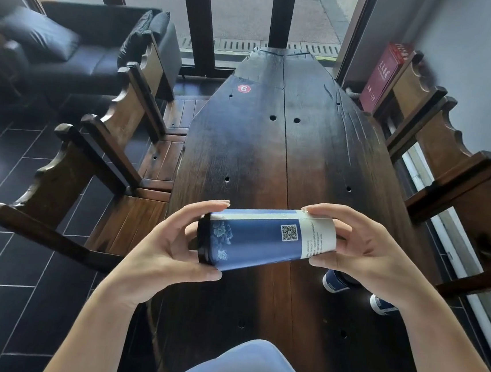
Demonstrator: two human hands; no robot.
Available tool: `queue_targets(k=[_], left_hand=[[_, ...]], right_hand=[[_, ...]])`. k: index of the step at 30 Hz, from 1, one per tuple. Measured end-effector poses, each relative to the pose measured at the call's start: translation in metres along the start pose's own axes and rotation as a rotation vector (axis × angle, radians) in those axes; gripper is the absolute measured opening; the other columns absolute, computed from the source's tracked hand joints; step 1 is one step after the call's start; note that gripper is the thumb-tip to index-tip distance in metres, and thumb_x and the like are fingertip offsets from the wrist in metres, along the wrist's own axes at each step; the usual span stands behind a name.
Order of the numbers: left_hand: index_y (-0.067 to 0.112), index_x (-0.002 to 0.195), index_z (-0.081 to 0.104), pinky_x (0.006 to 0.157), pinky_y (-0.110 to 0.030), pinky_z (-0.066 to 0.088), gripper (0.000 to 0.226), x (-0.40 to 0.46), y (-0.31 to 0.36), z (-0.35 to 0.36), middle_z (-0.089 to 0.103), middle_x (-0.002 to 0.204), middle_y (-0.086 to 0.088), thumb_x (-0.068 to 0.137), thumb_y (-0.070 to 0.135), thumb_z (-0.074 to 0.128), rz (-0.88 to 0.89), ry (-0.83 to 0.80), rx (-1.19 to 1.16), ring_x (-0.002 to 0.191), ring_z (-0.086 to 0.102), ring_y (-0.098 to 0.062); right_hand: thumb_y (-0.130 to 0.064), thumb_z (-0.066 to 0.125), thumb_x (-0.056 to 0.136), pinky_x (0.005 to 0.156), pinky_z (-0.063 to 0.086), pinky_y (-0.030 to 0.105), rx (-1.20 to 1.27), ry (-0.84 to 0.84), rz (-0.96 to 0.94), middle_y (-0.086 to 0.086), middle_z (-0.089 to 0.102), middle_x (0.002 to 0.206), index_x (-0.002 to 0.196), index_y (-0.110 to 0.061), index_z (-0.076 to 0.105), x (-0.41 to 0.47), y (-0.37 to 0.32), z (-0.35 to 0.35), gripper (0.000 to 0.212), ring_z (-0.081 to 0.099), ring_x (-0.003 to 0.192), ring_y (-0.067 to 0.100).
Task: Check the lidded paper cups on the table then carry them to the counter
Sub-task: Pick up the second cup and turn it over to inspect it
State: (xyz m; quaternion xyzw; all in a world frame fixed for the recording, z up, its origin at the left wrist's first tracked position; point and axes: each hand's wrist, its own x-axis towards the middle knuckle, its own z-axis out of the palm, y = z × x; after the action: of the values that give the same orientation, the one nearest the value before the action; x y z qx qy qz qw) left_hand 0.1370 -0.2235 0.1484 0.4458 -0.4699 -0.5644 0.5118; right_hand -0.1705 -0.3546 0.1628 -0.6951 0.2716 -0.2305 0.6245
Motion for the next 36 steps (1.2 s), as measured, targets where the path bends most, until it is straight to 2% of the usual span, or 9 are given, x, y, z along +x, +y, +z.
queue_targets(k=[4, 8, 12, 18, 21, 24, 27, 31, 36], left_hand=[[0.027, 0.130, 0.067, 0.105, -0.050, 0.054, 0.069, -0.002, 0.000, 0.002, 0.054, 0.152, -0.007, 0.067, 0.004, 0.087, 0.033, 0.051, 0.001, 0.138, 0.052, -0.035], [0.026, 0.134, 0.064, 0.100, -0.057, 0.056, 0.071, -0.004, 0.001, 0.006, 0.061, 0.142, -0.008, 0.068, 0.012, 0.086, -0.001, 0.091, -0.027, 0.130, 0.058, -0.038], [0.026, 0.138, 0.062, 0.094, -0.066, 0.057, 0.076, -0.008, 0.001, 0.011, 0.062, 0.139, -0.009, 0.067, 0.014, 0.085, -0.034, 0.114, -0.071, 0.128, 0.058, -0.044], [0.032, 0.138, 0.063, 0.104, -0.046, 0.055, 0.080, -0.016, 0.006, 0.018, 0.061, 0.146, -0.004, 0.071, -0.007, 0.081, 0.030, 0.080, -0.036, 0.133, 0.058, -0.029], [0.029, 0.137, 0.064, 0.101, -0.039, 0.055, 0.080, -0.020, 0.007, 0.022, 0.061, 0.144, -0.006, 0.070, -0.013, 0.074, 0.062, 0.086, -0.023, 0.131, 0.057, -0.026], [0.027, 0.135, 0.064, 0.097, -0.039, 0.057, 0.075, -0.023, 0.007, 0.027, 0.061, 0.141, -0.008, 0.072, -0.010, 0.077, 0.057, 0.116, -0.041, 0.126, 0.059, -0.027], [0.031, 0.135, 0.065, 0.095, -0.040, 0.058, 0.072, -0.026, 0.006, 0.032, 0.064, 0.138, -0.006, 0.069, 0.008, 0.084, 0.021, 0.151, -0.074, 0.122, 0.063, -0.025], [0.034, 0.136, 0.065, 0.093, -0.043, 0.060, 0.074, -0.030, 0.006, 0.038, 0.066, 0.135, -0.004, 0.066, 0.017, 0.084, -0.014, 0.181, -0.094, 0.119, 0.065, -0.025], [0.033, 0.139, 0.062, 0.096, -0.039, 0.057, 0.078, -0.037, 0.005, 0.040, 0.062, 0.143, -0.005, 0.068, 0.013, 0.085, 0.000, 0.154, -0.086, 0.129, 0.061, -0.030]], right_hand=[[-0.005, 0.077, 0.085, 0.098, 0.058, 0.039, -0.023, 0.010, 0.015, 0.000, 0.064, 0.133, 0.141, -0.026, 0.056, -0.002, -0.001, 0.002, 0.063, 0.053, 0.134, 0.025], [-0.012, 0.076, 0.083, 0.098, 0.055, 0.028, -0.120, 0.035, -0.023, -0.016, 0.053, 0.139, 0.135, -0.042, 0.057, -0.004, -0.007, 0.007, 0.063, 0.044, 0.137, 0.010], [-0.009, 0.076, 0.082, 0.095, 0.053, 0.023, -0.100, 0.058, -0.058, -0.013, 0.057, 0.134, 0.135, -0.030, 0.060, -0.007, -0.010, 0.012, 0.059, 0.049, 0.134, 0.014], [-0.006, 0.077, 0.084, 0.095, 0.056, 0.032, -0.015, 0.065, -0.046, -0.001, 0.065, 0.127, 0.139, -0.023, 0.057, -0.017, -0.009, 0.013, 0.060, 0.058, 0.127, 0.026], [-0.009, 0.078, 0.085, 0.097, 0.056, 0.036, -0.005, 0.082, -0.050, 0.002, 0.065, 0.129, 0.139, -0.027, 0.058, -0.023, -0.006, 0.015, 0.060, 0.058, 0.127, 0.027], [-0.011, 0.080, 0.083, 0.101, 0.056, 0.038, -0.024, 0.095, -0.051, 0.000, 0.062, 0.132, 0.140, -0.032, 0.057, -0.029, -0.004, 0.018, 0.066, 0.056, 0.130, 0.025], [-0.013, 0.084, 0.076, 0.104, 0.053, 0.033, -0.062, 0.122, -0.070, -0.008, 0.057, 0.140, 0.138, -0.038, 0.056, -0.033, -0.005, 0.020, 0.072, 0.051, 0.136, 0.020], [-0.010, 0.081, 0.077, 0.099, 0.054, 0.030, -0.023, 0.128, -0.123, -0.003, 0.059, 0.137, 0.135, -0.025, 0.060, -0.038, -0.006, 0.021, 0.063, 0.054, 0.132, 0.025], [-0.006, 0.081, 0.079, 0.097, 0.056, 0.035, -0.012, 0.113, -0.121, 0.003, 0.062, 0.131, 0.136, -0.018, 0.059, -0.044, -0.003, 0.020, 0.062, 0.057, 0.127, 0.030]])
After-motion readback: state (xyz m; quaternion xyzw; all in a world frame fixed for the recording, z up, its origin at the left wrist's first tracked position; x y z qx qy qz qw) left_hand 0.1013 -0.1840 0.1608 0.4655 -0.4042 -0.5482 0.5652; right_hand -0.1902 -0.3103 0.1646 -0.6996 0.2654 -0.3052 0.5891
